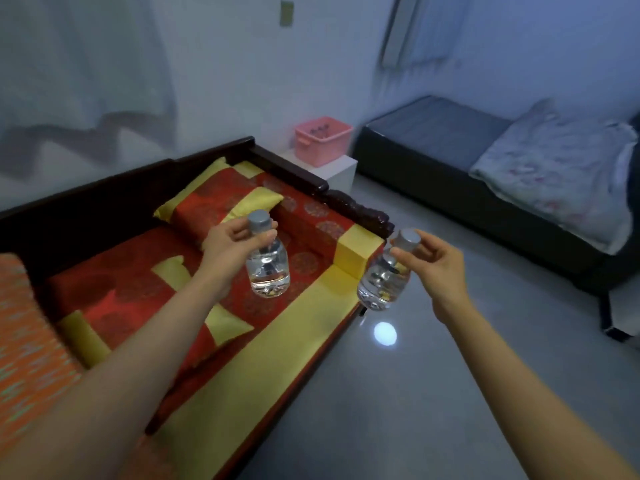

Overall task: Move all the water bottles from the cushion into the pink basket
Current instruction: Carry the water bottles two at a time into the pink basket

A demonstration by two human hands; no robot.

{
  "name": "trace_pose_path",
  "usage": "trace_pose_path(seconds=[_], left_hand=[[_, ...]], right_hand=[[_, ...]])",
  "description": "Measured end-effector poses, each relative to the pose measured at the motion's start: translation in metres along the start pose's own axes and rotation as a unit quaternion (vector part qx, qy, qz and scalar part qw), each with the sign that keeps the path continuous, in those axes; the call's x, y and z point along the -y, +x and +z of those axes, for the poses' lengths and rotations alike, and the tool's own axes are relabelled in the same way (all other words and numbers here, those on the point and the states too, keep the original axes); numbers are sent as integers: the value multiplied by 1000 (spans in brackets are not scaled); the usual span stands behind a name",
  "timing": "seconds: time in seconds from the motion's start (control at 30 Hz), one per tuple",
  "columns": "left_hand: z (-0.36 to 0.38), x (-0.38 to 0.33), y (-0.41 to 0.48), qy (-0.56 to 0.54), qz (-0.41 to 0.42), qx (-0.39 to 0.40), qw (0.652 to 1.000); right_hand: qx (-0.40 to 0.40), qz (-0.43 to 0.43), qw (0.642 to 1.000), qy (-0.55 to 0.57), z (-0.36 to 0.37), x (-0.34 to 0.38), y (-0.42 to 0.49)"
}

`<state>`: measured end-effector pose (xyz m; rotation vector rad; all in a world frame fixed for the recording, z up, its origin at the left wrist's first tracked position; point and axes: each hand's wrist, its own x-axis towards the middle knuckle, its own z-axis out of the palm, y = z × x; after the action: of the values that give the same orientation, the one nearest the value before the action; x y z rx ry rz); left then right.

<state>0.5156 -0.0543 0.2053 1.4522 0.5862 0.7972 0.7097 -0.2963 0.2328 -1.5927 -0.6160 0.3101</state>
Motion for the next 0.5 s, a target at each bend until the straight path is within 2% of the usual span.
trace_pose_path(seconds=[0.27, 0.5], left_hand=[[162, 13, 84, -2, -9, 59, 998], [255, 31, 182, 35, -16, 94, 995]], right_hand=[[-84, 1, 996, 17, -126, -34, 105], [-124, 6, 992, 27, -187, -76, 211]])
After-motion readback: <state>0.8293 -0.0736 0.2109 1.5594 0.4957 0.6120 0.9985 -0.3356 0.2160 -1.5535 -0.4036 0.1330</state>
